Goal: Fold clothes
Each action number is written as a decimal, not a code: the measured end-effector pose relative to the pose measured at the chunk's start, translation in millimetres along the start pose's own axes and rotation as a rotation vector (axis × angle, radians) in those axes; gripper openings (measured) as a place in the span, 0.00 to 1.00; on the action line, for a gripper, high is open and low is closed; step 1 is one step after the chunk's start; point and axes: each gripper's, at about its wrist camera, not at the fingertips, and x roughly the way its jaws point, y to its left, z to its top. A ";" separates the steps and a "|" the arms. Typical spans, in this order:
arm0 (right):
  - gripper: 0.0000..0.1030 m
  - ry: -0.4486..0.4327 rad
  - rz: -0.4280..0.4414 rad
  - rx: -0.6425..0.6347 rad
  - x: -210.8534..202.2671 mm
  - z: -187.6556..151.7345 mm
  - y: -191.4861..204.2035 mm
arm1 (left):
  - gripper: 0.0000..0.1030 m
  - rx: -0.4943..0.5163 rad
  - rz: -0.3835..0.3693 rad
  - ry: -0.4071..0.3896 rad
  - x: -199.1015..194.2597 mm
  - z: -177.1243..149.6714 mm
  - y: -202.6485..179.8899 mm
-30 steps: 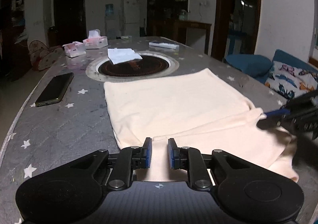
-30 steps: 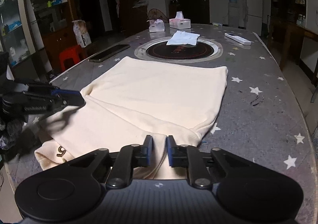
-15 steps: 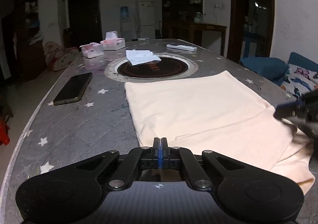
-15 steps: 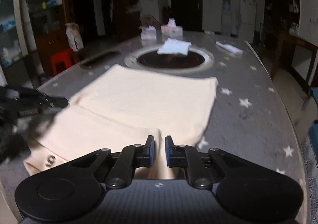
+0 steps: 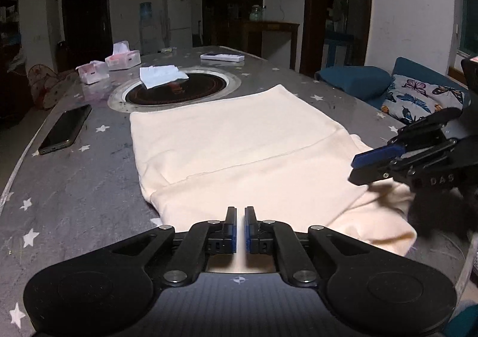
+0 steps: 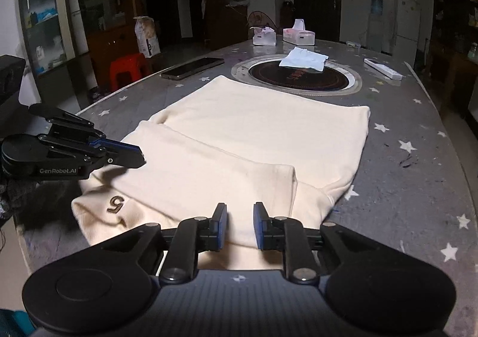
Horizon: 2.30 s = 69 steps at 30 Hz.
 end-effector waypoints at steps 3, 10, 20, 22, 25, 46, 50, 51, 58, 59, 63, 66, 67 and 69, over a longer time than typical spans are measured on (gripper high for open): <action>0.25 -0.003 -0.001 -0.027 -9.9 -2.6 3.7 | 0.13 0.039 -0.012 0.003 -8.5 -3.7 -3.8; 0.25 0.000 -0.005 -0.061 -15.2 -5.6 7.9 | 0.23 0.123 -0.011 0.030 -28.7 -17.2 -12.5; 0.36 0.038 -0.007 -0.136 -32.6 -8.2 8.6 | 0.41 0.367 0.010 0.012 -50.4 -35.5 -36.2; 0.37 0.042 -0.005 -0.157 -37.8 -9.7 10.3 | 0.42 0.382 0.001 0.009 -54.0 -37.0 -36.5; 0.44 0.049 0.000 -0.186 -43.5 -12.2 13.2 | 0.42 0.407 -0.003 0.000 -56.9 -38.8 -38.1; 0.70 0.005 -0.053 -0.466 -34.4 -33.8 43.1 | 0.10 0.273 -0.027 -0.124 -30.2 3.9 -27.4; 0.60 -0.026 -0.050 -0.488 -21.3 -26.9 41.8 | 0.10 0.242 -0.046 -0.123 -21.2 17.5 -20.1; 0.52 -0.024 -0.037 -0.475 -18.0 -24.0 39.6 | 0.10 0.241 -0.049 -0.119 -19.1 18.5 -19.1; 0.15 -0.017 0.044 -0.373 -13.1 -9.3 23.6 | 0.18 0.273 -0.037 -0.078 -23.2 0.2 -16.9; 0.15 -0.017 0.053 -0.358 -14.1 -7.7 21.5 | 0.25 0.287 -0.033 -0.075 -25.9 -4.1 -17.3; 0.10 -0.017 0.071 -0.316 -17.9 -3.1 16.8 | 0.41 0.350 -0.015 -0.066 -35.7 -20.6 -20.1; 0.09 -0.022 0.073 -0.297 -19.1 -2.0 16.4 | 0.41 0.399 0.010 -0.044 -36.6 -31.9 -21.8; 0.09 -0.024 0.070 -0.293 -19.1 -1.8 16.5 | 0.41 0.413 0.018 -0.037 -36.2 -35.3 -22.1; 0.08 -0.025 0.064 -0.285 -19.4 -2.0 16.5 | 0.38 0.435 0.026 -0.029 -35.2 -40.2 -21.8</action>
